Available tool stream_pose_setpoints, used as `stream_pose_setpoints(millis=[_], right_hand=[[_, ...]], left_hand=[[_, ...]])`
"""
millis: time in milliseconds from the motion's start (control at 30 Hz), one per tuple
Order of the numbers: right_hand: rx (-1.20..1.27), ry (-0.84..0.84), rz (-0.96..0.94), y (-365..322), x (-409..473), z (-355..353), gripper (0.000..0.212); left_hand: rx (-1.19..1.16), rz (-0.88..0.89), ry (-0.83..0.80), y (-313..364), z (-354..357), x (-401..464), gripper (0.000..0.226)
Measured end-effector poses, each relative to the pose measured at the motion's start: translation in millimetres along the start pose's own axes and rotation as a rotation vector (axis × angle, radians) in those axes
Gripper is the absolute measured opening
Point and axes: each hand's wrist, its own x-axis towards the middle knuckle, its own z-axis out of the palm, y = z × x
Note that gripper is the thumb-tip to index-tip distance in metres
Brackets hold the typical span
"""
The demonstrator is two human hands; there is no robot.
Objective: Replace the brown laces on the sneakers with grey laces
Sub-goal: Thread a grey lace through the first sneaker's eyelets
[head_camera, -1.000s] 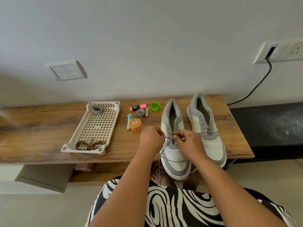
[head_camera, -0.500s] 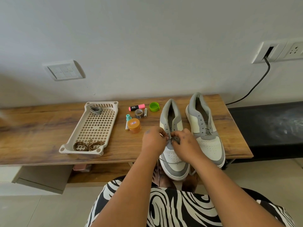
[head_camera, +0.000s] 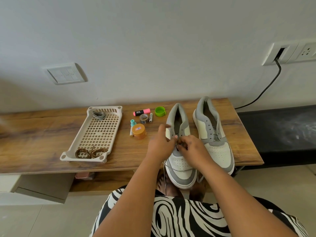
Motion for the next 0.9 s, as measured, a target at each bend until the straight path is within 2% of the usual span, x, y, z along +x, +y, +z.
stream_pose_setpoints(millis=[100, 200, 367, 500, 600, 667, 800, 833, 867, 900], right_hand=[[0.034, 0.036, -0.018, -0.3, -1.3, 2.2, 0.009], [0.057, 0.060, -0.011, 0.4, -1.1, 3.8, 0.008], [0.039, 0.069, 0.000, -1.0, -2.0, 1.8, 0.017], [0.037, 0.062, 0.061, -3.3, 0.0, -8.6, 0.009], [0.320, 0.072, 0.249, -2.1, 3.7, -36.6, 0.005], [0.566, 0.141, 0.324, 3.0, 5.1, -59.5, 0.006], [1.556, 0.248, 0.464, 7.8, 1.3, -79.4, 0.006], [1.606, 0.234, 0.475, 4.5, -0.1, -76.7, 0.007], [1.491, 0.211, 0.483, 1.5, 0.4, -71.4, 0.008], [1.229, 0.185, 0.459, -1.3, 0.5, -65.4, 0.007]], left_hand=[[0.139, 0.091, -0.081, 1.6, 2.4, -0.8, 0.052], [0.255, 0.149, -0.092, 2.4, 2.8, 0.5, 0.056], [0.297, 0.138, -0.096, 3.3, 1.6, -1.0, 0.021], [0.243, 0.131, -0.091, 4.5, -3.0, -1.0, 0.012], [0.231, 0.116, -0.122, 6.4, -6.7, -2.0, 0.012], [0.215, 0.095, -0.141, 7.4, -9.1, -3.2, 0.012], [0.140, 0.069, -0.165, 8.0, -11.3, -2.4, 0.009], [0.126, 0.067, -0.170, 7.6, -11.6, -1.7, 0.010], [0.116, 0.066, -0.174, 7.3, -12.0, -0.9, 0.012], [0.108, 0.065, -0.178, 6.8, -12.4, -0.6, 0.014]])
